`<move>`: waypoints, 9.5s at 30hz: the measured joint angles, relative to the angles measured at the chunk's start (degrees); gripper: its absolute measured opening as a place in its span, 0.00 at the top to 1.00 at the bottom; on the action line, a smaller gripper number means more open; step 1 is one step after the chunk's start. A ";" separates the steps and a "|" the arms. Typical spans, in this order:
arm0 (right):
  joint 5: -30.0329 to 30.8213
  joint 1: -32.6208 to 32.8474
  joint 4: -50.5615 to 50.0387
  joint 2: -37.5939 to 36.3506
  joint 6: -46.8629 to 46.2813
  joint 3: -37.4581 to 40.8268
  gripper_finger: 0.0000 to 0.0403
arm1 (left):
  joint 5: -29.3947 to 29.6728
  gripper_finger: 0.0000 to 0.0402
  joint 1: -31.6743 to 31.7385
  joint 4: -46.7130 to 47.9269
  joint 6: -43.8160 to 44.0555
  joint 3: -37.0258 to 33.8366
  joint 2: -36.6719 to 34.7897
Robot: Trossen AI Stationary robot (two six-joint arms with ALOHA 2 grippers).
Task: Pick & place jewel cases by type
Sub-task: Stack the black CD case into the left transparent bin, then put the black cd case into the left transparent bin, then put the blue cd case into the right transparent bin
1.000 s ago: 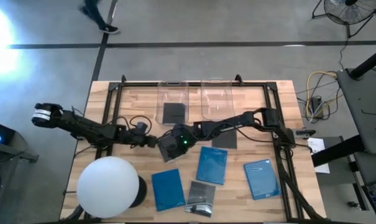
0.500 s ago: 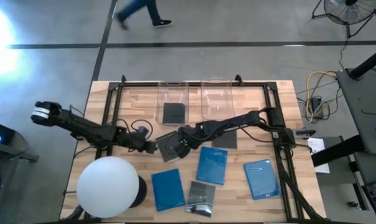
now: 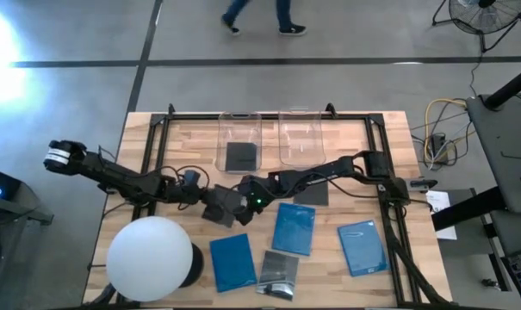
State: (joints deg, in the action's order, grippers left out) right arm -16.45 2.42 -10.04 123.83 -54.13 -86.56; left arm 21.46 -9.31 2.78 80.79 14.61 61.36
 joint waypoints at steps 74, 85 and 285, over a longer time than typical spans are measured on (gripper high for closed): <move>0.98 -2.96 -4.35 0.26 -2.50 3.16 0.44 | -7.63 0.74 -10.03 8.93 15.31 4.92 4.50; -5.02 -2.95 0.10 1.40 -3.55 3.05 0.44 | -8.69 0.74 -9.78 5.80 10.64 4.92 10.40; 7.32 -4.94 -46.81 -5.93 14.12 -18.19 0.49 | 8.01 0.74 -24.51 6.94 -11.25 0.07 -22.77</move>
State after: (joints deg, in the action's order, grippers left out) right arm -9.12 -2.52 -56.85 117.90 -40.01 -104.75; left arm 29.47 -33.82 9.72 69.53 14.68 38.59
